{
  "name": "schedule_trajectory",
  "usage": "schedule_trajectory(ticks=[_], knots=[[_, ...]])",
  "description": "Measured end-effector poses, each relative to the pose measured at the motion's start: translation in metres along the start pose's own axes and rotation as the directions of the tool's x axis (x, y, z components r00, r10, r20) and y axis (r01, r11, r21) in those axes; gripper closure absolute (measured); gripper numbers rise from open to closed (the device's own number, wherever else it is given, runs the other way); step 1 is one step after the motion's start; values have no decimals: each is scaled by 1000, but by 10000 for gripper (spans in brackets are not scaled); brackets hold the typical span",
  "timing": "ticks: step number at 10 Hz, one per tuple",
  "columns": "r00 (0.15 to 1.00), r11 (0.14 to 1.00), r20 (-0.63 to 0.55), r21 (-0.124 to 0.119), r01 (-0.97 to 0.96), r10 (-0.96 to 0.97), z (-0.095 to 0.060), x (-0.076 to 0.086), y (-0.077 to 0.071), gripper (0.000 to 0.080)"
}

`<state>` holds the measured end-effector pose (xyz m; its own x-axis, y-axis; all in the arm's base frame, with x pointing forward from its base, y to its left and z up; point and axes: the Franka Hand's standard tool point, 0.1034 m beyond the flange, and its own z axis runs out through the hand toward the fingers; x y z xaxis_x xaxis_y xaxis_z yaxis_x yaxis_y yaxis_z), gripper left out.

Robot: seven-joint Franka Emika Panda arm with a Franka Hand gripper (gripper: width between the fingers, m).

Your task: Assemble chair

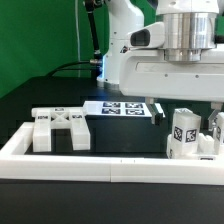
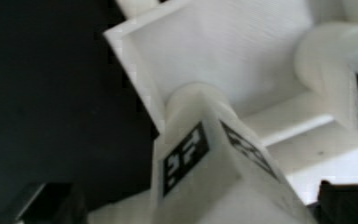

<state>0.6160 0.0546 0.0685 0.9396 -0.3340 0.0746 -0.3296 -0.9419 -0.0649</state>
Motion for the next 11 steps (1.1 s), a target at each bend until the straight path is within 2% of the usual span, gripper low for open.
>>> schedule_trajectory(ticks=[4, 7, 10, 11], knots=[[962, 962, 1, -8, 272, -272, 0, 0, -1, 151], [877, 877, 5, -18, 480, -480, 0, 0, 0, 151], [855, 854, 8, -22, 519, -519, 0, 0, 0, 178], [855, 854, 8, -22, 519, -519, 0, 0, 0, 350]])
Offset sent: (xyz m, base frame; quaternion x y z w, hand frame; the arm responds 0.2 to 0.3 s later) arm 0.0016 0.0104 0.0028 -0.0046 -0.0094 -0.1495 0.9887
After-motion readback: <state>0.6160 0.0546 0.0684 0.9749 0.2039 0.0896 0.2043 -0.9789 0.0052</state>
